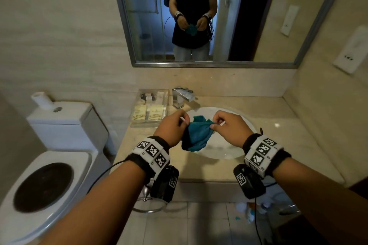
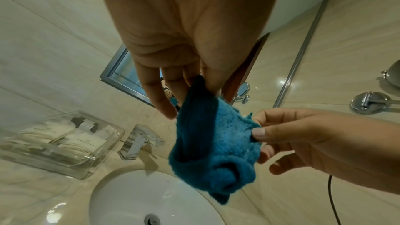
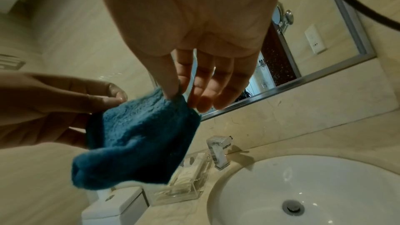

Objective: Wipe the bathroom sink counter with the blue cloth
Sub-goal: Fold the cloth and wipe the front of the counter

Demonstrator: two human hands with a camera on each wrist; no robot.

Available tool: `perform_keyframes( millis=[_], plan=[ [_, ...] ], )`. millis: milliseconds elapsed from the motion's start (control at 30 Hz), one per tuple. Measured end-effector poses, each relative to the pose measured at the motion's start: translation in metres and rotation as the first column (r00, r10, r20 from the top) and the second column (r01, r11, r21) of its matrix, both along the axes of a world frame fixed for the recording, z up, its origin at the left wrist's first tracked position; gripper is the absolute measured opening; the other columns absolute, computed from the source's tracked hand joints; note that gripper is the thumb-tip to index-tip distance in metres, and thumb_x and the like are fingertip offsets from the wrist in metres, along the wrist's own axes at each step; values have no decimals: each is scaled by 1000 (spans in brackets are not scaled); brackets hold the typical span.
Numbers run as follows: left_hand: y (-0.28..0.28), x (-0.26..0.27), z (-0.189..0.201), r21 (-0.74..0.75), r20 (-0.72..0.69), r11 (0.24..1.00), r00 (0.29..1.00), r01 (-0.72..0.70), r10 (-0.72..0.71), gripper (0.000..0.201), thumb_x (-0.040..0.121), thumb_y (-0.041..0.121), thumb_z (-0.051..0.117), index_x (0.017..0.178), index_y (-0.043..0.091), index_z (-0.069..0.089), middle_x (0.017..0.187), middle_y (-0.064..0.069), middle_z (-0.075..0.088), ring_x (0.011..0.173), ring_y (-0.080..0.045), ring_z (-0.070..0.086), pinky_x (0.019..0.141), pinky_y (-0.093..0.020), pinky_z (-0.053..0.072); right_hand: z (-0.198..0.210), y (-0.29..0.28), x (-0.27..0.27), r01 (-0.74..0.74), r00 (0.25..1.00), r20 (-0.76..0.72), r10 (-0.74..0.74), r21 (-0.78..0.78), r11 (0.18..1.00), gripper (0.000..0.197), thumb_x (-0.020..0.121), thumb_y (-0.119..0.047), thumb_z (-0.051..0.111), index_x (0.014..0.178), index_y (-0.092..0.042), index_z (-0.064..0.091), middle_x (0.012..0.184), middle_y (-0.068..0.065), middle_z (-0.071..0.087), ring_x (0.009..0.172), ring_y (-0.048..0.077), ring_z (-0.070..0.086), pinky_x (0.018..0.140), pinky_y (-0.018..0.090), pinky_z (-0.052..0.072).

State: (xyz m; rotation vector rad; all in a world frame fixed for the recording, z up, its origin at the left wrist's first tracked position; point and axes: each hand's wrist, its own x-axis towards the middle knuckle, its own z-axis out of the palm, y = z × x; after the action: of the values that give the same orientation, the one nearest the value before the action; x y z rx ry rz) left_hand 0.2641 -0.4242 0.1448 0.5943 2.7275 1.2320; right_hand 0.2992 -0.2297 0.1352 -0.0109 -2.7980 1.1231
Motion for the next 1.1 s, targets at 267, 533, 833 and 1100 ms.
perform_keyframes(
  millis=[267, 533, 833, 1100],
  plan=[
    [7, 0, 0, 37, -85, 994, 991, 104, -101, 11, 95, 11, 48, 88, 19, 51, 85, -1, 58, 76, -15, 50, 64, -19, 36, 10, -12, 3, -121, 985, 105, 134, -122, 985, 29, 82, -17, 65, 108, -25, 55, 107, -6, 61, 92, 14, 60, 83, 24, 47],
    [5, 1, 0, 110, -90, 987, 990, 118, -109, 5, 93, 15, 54, 92, 15, 59, 84, 0, 60, 74, -13, 51, 62, -14, 38, 8, -29, 6, -212, 971, 102, 215, -31, 977, 7, 84, -19, 64, 85, -19, 58, 86, -4, 60, 88, 15, 57, 74, 19, 42],
    [-4, 9, -11, 46, 83, 976, 973, 214, -217, 39, 80, 12, 73, 113, 14, 53, 97, -3, 62, 81, -17, 61, 72, -20, 51, 2, -23, 6, -132, 986, 88, 141, -103, 986, 4, 90, -16, 53, 89, -19, 54, 59, -5, 46, 54, 7, 43, 48, 11, 35],
    [-6, -3, -19, -19, 10, 994, 994, 107, -106, 16, 95, 12, 50, 108, 8, 60, 104, -9, 64, 95, -23, 58, 86, -34, 47, -4, -3, 5, -142, 985, 96, 142, -14, 990, 8, 87, -27, 61, 93, -22, 58, 69, -3, 51, 59, 6, 44, 53, 13, 36]
  ],
)
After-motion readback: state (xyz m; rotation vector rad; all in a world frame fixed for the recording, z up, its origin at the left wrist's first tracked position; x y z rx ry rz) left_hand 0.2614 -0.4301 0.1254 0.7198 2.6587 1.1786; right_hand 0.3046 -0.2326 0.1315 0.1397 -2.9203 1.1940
